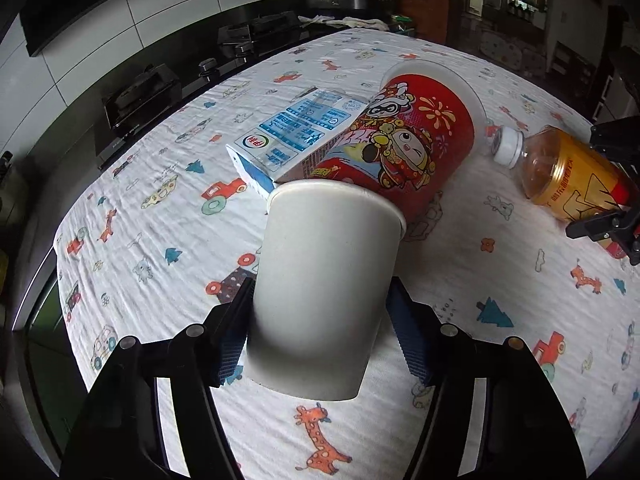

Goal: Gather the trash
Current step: 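Carry paper cup and drink bottle into the green basket and release both, then move the right tool toward the red Pizza cup beside the milk carton, then close the right tool on the red Pizza cup while left tool grasps the milk carton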

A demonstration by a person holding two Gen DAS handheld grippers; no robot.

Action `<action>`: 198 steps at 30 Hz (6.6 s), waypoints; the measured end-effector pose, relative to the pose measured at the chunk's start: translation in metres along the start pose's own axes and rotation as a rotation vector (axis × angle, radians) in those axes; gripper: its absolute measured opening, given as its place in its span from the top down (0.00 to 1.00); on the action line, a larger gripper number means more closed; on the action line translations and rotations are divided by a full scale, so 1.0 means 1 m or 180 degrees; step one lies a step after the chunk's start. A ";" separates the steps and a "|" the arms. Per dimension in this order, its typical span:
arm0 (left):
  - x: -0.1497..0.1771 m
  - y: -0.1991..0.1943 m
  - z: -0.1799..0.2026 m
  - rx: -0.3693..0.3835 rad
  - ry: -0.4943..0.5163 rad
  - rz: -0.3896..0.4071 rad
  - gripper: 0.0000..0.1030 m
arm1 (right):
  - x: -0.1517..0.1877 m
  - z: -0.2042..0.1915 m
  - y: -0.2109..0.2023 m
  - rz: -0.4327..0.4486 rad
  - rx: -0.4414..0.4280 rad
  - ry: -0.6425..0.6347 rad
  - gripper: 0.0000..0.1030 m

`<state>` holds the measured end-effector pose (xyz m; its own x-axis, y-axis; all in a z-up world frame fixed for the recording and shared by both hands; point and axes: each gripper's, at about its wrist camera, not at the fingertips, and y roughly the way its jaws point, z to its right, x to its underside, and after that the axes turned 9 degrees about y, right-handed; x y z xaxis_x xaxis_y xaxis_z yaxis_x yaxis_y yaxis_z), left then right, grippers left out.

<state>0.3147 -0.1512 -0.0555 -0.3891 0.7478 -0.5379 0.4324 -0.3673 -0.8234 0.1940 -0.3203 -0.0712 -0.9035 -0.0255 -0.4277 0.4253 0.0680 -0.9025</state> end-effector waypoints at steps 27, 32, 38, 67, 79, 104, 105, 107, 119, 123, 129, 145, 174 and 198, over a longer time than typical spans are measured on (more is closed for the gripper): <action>0.195 -0.186 -0.027 -0.0837 -0.1201 0.0178 0.38 | 0.012 -0.164 -0.050 0.0336 -0.0685 -0.0661 0.39; 0.249 -0.189 -0.040 -0.0989 -0.1479 -0.0066 0.37 | 0.005 -0.218 -0.051 0.0359 -0.0907 -0.0860 0.39; 0.301 -0.184 -0.050 -0.1047 -0.1831 -0.0308 0.37 | -0.004 -0.277 -0.047 0.0357 -0.1130 -0.1042 0.39; 0.385 -0.242 -0.040 -0.1250 -0.2636 0.0010 0.13 | -0.020 -0.453 0.012 0.0360 -0.1599 -0.1344 0.24; 0.372 -0.238 -0.042 -0.1243 -0.2568 0.0020 0.10 | -0.014 -0.394 -0.010 0.0572 -0.1220 -0.1548 0.16; 0.303 -0.203 -0.053 -0.1099 -0.2343 -0.0054 0.08 | -0.074 -0.167 -0.010 0.0396 0.0253 -0.1521 0.14; 0.301 -0.201 -0.055 -0.1083 -0.2343 -0.0063 0.08 | -0.075 -0.164 -0.008 0.0354 0.0286 -0.1589 0.14; 0.297 -0.196 -0.058 -0.1069 -0.2356 -0.0097 0.08 | -0.078 -0.158 0.000 0.0236 0.0360 -0.1729 0.14; 0.270 -0.179 -0.072 -0.0983 -0.2321 -0.0117 0.08 | -0.080 -0.141 0.044 -0.0218 0.0780 -0.2451 0.13; 0.258 -0.170 -0.074 -0.0960 -0.2252 -0.0135 0.08 | -0.084 -0.141 0.051 -0.0287 0.0874 -0.2600 0.13; 0.242 -0.159 -0.078 -0.0927 -0.2149 -0.0165 0.08 | -0.092 -0.139 0.066 -0.0321 0.0995 -0.2691 0.13; 0.181 -0.131 -0.072 -0.0683 -0.1779 -0.0072 0.08 | -0.095 -0.106 0.059 -0.0298 0.0881 -0.2210 0.27; -0.085 0.044 -0.026 0.0091 0.0626 0.0095 0.05 | -0.041 0.011 -0.003 -0.0023 0.0029 -0.0737 0.30; -0.109 0.097 -0.017 0.0253 0.0597 -0.0052 0.27 | -0.029 0.022 0.010 -0.0081 -0.0063 -0.0685 0.32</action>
<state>0.4122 -0.2588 -0.0738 -0.2340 0.8412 -0.4874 0.3589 -0.3912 -0.8474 0.2261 -0.3404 -0.0688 -0.8811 -0.2397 -0.4077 0.3995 0.0841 -0.9129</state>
